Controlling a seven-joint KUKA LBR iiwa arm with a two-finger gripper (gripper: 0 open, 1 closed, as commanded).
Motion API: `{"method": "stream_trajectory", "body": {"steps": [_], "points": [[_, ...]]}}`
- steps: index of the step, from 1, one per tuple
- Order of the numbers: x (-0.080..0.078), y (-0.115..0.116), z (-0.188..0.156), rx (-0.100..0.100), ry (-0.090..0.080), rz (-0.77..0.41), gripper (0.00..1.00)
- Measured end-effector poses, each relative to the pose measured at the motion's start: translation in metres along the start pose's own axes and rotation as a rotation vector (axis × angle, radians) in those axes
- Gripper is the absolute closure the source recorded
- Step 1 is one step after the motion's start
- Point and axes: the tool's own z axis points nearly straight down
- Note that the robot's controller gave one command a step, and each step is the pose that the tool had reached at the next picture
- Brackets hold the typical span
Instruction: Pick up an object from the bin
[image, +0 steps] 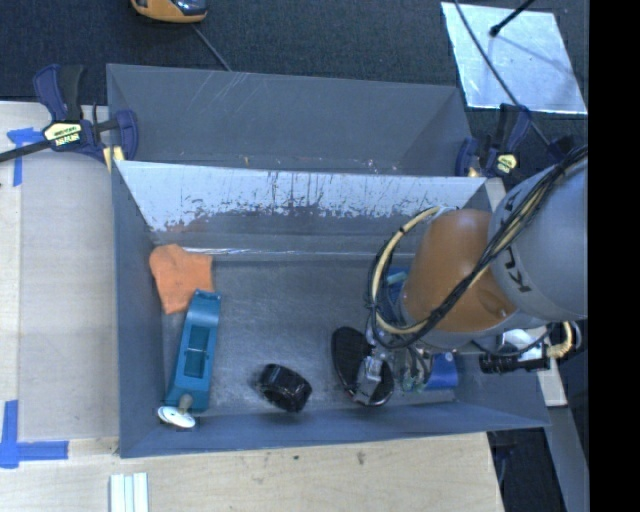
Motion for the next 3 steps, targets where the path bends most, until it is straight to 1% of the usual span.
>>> {"method": "stream_trajectory", "body": {"steps": [1,2,3], "points": [[-0.001,-0.001,-0.018,-0.002,-0.023,0.002,1.0],[-0.002,0.0,-0.034,-0.005,-0.034,0.001,1.0],[-0.003,-0.001,-0.044,-0.005,-0.035,0.001,1.0]]}}
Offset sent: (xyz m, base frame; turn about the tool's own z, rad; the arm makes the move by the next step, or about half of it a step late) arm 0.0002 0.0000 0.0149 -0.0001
